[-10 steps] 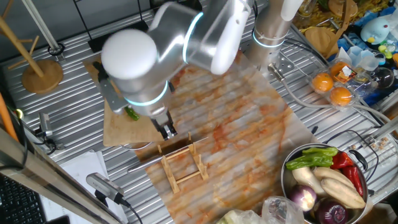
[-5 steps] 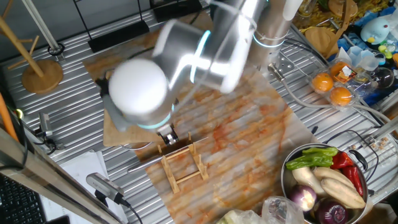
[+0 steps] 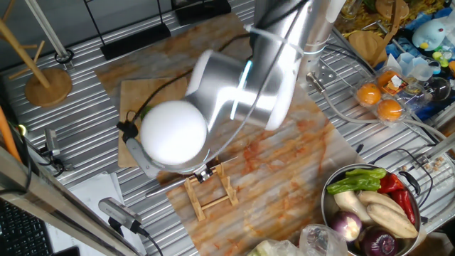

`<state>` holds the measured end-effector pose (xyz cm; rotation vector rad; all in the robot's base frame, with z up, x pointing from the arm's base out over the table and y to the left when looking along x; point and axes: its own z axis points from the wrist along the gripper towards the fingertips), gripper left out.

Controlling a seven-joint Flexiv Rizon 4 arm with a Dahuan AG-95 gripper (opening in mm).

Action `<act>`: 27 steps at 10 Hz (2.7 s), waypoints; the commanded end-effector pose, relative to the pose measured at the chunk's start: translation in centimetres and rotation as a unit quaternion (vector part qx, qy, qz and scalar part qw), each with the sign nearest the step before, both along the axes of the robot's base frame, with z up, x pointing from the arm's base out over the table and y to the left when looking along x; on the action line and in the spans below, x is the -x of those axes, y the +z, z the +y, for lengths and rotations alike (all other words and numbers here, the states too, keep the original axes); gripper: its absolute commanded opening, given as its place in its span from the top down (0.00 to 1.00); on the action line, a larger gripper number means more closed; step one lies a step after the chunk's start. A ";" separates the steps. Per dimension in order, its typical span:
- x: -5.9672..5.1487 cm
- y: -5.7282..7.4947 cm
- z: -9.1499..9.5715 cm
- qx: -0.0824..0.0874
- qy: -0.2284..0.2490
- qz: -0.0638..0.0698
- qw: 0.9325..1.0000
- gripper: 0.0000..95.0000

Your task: Chop the chili peppers

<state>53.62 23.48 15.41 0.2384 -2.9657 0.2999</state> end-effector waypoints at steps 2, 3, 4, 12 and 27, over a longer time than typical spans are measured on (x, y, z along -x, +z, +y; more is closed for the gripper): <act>0.1 -2.1 -0.2 0.003 -0.040 -0.017 0.999 0.80; 0.1 -2.7 0.0 0.012 -0.037 -0.018 0.999 0.80; 0.1 -3.1 0.4 0.014 -0.043 -0.019 0.999 0.80; 0.6 -5.7 1.1 0.033 -0.052 -0.025 0.998 0.80; 1.2 -9.6 -1.4 0.065 -0.039 -0.030 0.997 0.80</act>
